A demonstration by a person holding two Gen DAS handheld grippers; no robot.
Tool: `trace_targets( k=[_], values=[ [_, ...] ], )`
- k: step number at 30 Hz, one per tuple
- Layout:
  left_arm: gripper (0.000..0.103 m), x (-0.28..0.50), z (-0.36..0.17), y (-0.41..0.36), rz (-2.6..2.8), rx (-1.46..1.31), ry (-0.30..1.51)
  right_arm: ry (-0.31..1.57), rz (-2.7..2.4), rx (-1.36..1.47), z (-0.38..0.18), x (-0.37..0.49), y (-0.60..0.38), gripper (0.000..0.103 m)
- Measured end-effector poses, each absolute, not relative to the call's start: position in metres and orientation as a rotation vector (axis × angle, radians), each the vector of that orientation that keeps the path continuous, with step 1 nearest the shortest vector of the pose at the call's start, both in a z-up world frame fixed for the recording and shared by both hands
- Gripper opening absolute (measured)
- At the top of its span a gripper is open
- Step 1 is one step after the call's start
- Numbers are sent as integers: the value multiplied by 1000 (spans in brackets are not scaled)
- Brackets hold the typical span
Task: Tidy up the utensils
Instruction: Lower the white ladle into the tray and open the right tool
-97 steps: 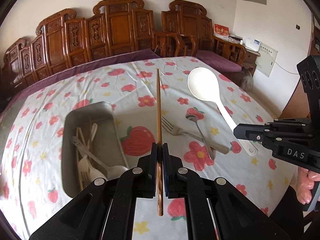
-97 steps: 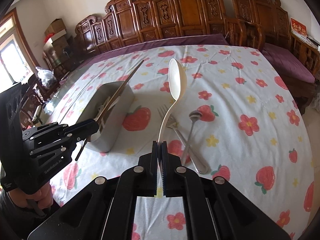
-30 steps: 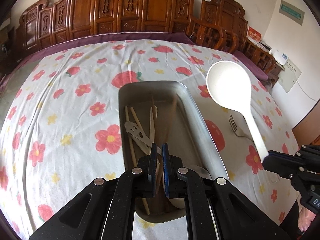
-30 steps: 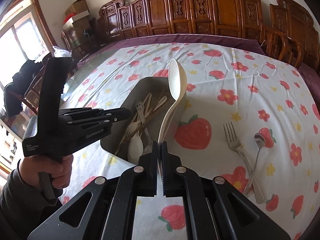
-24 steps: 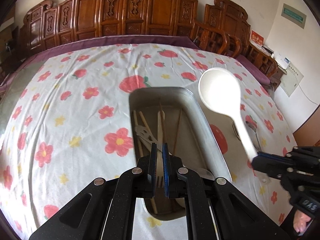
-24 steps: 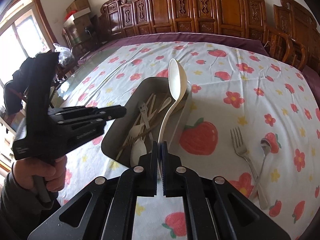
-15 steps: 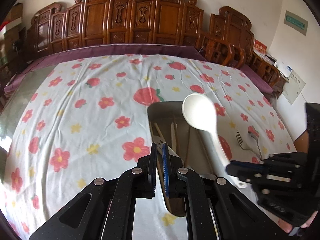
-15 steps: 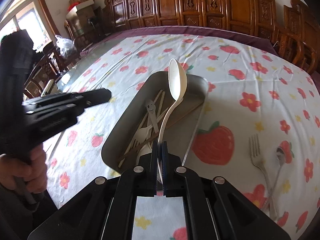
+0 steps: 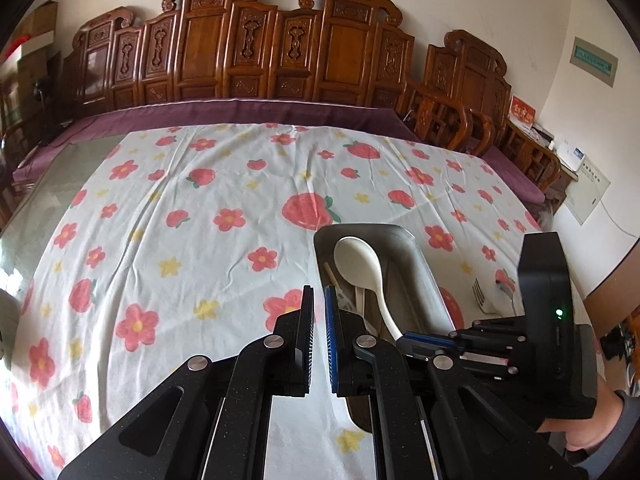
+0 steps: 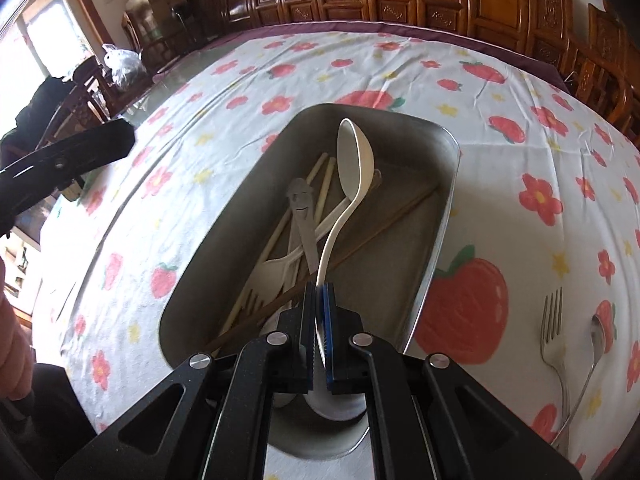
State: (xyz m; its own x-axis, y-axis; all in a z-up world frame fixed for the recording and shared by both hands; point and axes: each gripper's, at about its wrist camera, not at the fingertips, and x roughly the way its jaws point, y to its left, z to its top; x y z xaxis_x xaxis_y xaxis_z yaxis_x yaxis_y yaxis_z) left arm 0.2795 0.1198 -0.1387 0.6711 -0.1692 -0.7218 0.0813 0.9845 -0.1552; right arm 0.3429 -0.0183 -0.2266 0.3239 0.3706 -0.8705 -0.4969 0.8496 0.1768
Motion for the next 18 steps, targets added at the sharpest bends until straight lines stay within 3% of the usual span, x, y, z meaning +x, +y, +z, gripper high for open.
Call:
trace_targets(
  k=[18],
  values=[
    [5, 279, -143, 110, -148, -78, 834, 1050, 615, -133, -202, 328, -37, 8]
  ],
)
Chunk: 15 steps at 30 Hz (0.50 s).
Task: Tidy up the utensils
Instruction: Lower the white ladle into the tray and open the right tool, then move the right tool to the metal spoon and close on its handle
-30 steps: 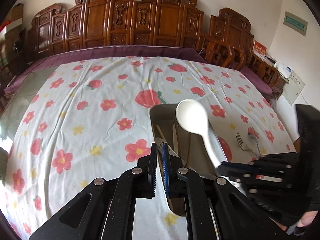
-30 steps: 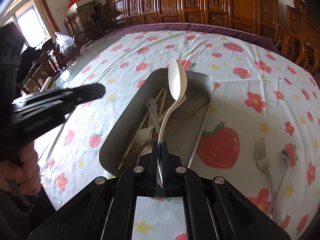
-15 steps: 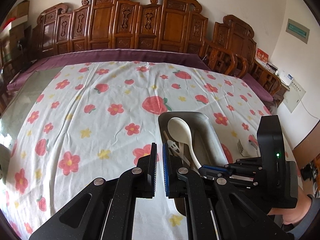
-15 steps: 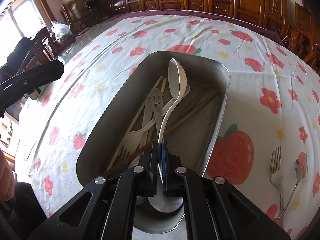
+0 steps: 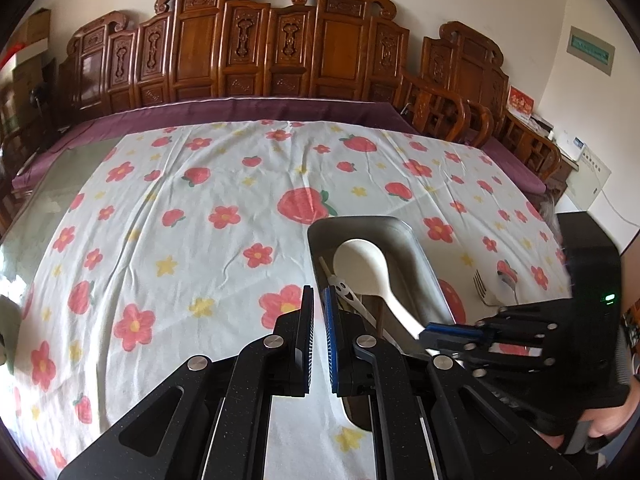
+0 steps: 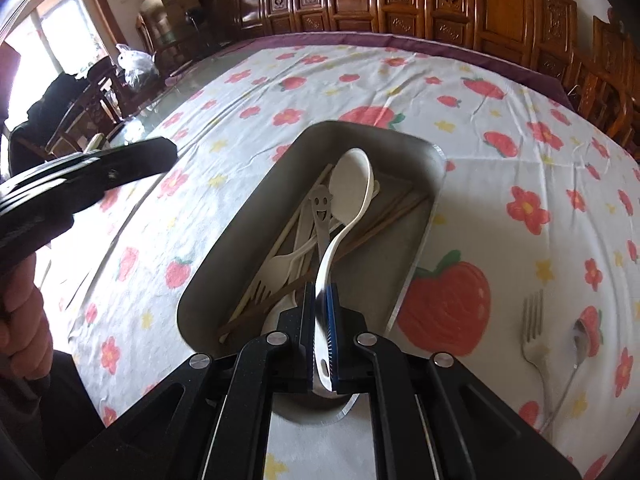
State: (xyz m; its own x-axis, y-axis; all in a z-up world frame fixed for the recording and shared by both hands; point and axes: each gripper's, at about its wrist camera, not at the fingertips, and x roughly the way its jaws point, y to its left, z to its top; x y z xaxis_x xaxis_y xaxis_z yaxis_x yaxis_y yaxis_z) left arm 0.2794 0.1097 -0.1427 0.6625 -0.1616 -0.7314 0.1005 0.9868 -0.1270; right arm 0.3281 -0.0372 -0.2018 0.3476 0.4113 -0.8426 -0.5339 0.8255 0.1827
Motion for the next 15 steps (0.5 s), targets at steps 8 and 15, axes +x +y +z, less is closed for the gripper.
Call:
trace_targets(
  k=[8, 15],
  values=[
    [5, 278, -146, 99, -161, -51, 839, 1010, 646, -86, -186, 315, -70, 8],
    [9, 273, -148, 86, -178, -35, 839, 976, 595, -69, -174, 307, -95, 8]
  ],
)
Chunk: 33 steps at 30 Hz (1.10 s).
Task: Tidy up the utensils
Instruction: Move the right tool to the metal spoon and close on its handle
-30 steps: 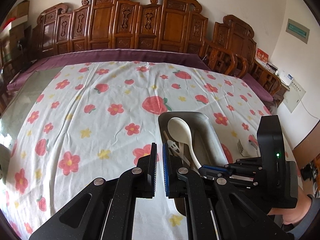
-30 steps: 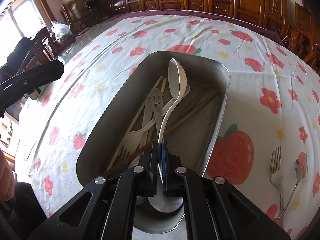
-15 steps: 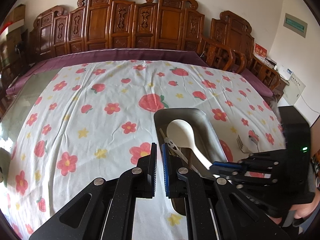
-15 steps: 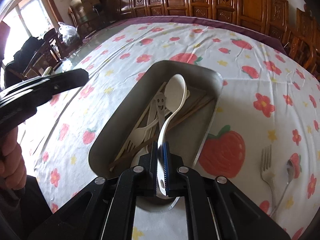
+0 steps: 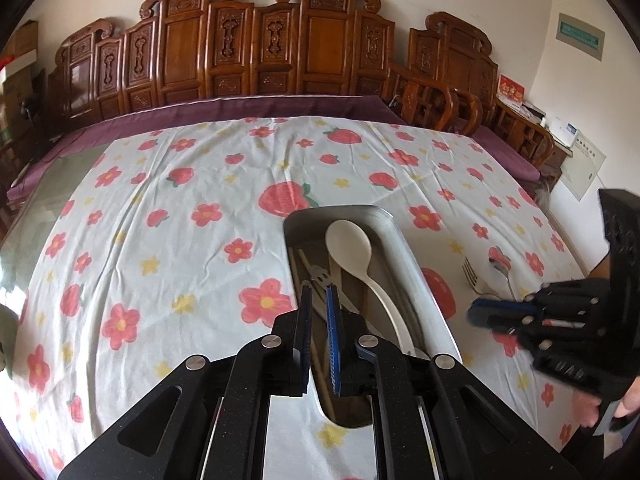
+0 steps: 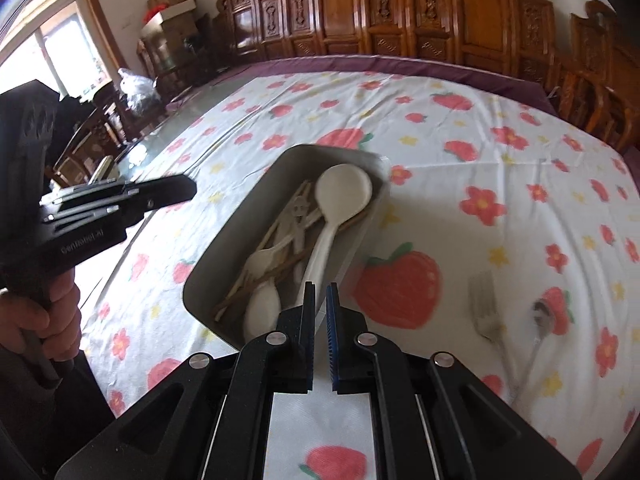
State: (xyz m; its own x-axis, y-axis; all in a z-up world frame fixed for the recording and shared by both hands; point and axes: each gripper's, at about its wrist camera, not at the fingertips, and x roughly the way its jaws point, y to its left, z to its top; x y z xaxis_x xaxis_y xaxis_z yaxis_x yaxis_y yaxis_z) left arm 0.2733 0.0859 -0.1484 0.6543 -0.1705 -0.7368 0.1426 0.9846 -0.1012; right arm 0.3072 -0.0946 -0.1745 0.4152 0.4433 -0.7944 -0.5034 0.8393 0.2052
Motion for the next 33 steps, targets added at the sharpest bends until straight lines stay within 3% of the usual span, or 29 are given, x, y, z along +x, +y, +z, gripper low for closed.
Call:
trace_targets(
  k=[2, 6, 12, 14, 29, 33],
  values=[
    [20, 271, -148, 77, -188, -22, 833, 960, 563, -73, -171, 302, -112, 8],
    [35, 264, -148, 55, -220, 14, 822, 950, 474, -89, -172, 296, -154, 21],
    [64, 248, -147, 21, -265, 47, 794, 974, 350, -109, -190, 297, -208, 23],
    [70, 243, -147, 11, -276, 53, 784, 988, 324, -114, -199, 300, -218, 23],
    [74, 226, -168, -36, -308, 124, 817, 1124, 225, 46, -254, 345, -233, 23],
    [74, 224, -172, -42, -308, 122, 833, 1125, 205, -22, -254, 345, -227, 9]
  ],
)
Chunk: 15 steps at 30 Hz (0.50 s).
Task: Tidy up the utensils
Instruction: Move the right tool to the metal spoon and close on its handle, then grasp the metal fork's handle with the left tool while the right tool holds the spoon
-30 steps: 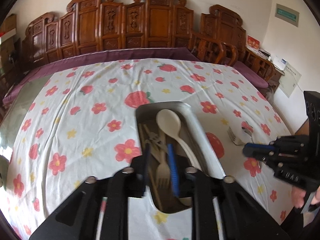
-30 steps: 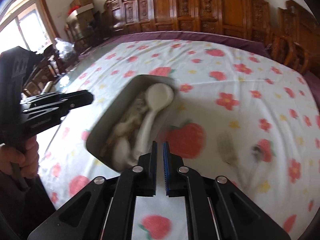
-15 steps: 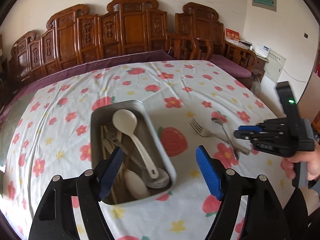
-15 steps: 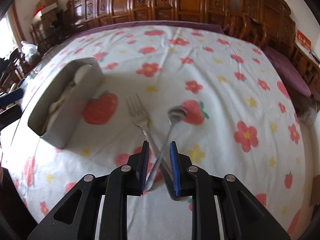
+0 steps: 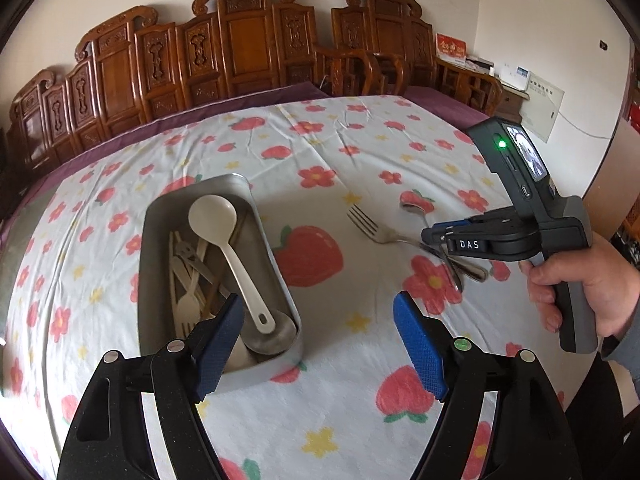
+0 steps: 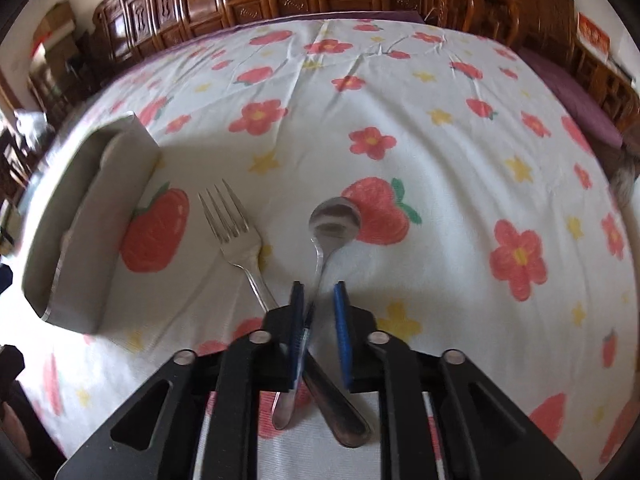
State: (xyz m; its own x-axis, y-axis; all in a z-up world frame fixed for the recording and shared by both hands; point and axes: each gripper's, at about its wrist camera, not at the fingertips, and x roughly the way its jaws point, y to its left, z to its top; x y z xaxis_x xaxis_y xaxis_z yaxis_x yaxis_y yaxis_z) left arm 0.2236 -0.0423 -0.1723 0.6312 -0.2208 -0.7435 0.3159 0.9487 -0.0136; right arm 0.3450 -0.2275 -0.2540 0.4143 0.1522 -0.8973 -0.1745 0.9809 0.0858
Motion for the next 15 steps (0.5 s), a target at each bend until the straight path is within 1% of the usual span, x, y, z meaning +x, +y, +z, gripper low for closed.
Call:
trace_targets(
  k=[1, 2, 6, 15],
  values=[
    [74, 223, -173, -43, -306, 120, 837, 1129, 204, -25, -254, 345, -228, 6],
    [74, 222, -174, -46, -302, 118, 840, 1132, 204, -28, -254, 344, -230, 5],
    [74, 220, -179, -54, -293, 92, 878, 1132, 224, -65, -250, 333, -233, 4],
    [74, 209, -182, -91, -284, 106, 904, 1028, 278, -12, -206, 293, -275, 4]
  ],
)
